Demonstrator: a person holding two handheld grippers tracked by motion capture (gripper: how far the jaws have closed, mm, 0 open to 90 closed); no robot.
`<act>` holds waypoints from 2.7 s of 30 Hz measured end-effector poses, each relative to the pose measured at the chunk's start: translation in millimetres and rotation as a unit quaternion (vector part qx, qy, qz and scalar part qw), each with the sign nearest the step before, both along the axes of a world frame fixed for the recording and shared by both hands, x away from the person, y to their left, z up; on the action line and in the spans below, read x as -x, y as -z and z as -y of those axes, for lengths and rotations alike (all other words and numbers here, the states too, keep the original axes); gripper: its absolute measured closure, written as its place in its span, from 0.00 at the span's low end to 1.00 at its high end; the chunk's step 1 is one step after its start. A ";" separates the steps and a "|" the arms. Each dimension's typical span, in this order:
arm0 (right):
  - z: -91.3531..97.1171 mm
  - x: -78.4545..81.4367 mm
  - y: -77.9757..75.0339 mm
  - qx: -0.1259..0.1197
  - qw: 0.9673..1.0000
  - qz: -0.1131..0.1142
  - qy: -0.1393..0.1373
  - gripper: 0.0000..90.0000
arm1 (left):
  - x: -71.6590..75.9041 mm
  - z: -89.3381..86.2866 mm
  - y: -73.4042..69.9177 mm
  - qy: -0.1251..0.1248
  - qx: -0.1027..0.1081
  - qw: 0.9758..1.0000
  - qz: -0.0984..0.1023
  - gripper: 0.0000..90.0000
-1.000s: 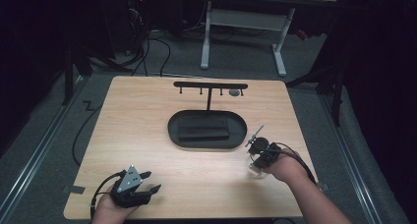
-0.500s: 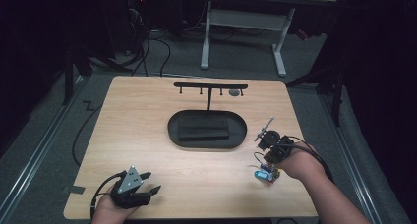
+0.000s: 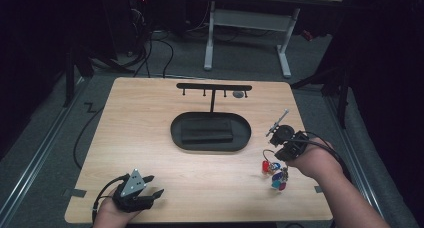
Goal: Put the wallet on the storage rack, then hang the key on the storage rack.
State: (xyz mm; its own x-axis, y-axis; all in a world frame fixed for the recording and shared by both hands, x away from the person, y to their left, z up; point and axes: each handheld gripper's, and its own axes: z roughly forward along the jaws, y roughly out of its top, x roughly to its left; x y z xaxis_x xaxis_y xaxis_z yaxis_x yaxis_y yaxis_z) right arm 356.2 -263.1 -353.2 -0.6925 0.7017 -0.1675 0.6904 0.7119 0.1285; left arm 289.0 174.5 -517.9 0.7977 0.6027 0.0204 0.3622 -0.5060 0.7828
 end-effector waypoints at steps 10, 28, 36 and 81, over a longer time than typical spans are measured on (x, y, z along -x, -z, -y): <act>-4.5 1.1 -30.3 -0.011 1.000 0.008 -0.002 0.97 | -0.7 -1.2 -0.3 -0.003 0.003 1.000 0.000 0.45; -21.4 -13.3 -54.7 -0.028 0.999 0.027 -0.009 0.97 | 0.6 -1.7 0.0 -0.002 0.007 1.000 0.005 0.44; -30.2 -32.0 -57.6 -0.034 0.999 0.027 -0.012 0.97 | -2.9 -6.8 2.0 -0.011 0.008 1.000 0.002 0.44; -39.2 -146.4 -53.0 -0.075 0.995 0.052 0.038 0.97 | -4.6 -11.6 7.2 -0.005 0.009 1.000 -0.014 0.44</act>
